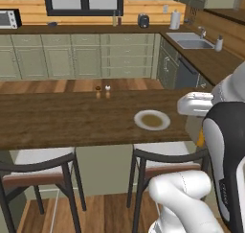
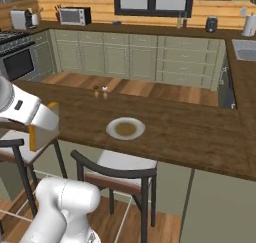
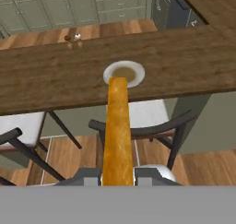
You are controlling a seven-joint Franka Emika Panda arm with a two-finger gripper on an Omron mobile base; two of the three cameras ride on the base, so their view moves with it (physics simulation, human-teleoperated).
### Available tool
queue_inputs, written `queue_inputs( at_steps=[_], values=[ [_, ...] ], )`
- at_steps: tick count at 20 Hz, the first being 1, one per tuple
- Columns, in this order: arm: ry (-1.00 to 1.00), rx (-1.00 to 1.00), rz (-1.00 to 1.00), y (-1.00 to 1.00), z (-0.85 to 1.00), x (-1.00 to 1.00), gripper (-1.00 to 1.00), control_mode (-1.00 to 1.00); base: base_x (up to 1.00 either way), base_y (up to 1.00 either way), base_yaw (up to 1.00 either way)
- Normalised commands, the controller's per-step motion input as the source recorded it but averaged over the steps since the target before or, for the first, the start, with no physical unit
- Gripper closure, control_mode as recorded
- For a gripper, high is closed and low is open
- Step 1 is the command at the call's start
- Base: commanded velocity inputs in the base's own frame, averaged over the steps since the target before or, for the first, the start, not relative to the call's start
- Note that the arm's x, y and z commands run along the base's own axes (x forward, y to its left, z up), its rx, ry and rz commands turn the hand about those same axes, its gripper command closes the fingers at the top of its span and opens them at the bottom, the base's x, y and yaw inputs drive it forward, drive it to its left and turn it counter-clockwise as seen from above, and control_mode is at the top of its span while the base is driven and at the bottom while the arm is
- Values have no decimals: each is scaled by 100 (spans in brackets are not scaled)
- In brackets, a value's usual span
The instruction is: Start the toaster. Once the lever pops up, take the bread to the plate on the dining counter.
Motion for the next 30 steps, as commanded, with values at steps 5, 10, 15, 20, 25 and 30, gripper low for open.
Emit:
queue_inputs(
  at_steps=[5, 10, 15, 20, 25, 30],
  values=[
    [0, 0, 0, 0, 0, 0, 100, 100, 87, -28, 0],
    [0, 8, 3, -46, -2, 59, 100, -100, 16, -8, 0],
    [0, 13, 28, -56, -26, 95, 100, -100, 0, 0, 0],
    [-2, 6, 37, -14, -51, 100, 100, -100, 0, 0, 0],
    [-10, 0, 33, 0, -73, 98, 100, -100, 0, 0, 0],
    [-3, 1, 6, 0, -58, 93, 100, -100, 0, 0, 0]
  ],
)
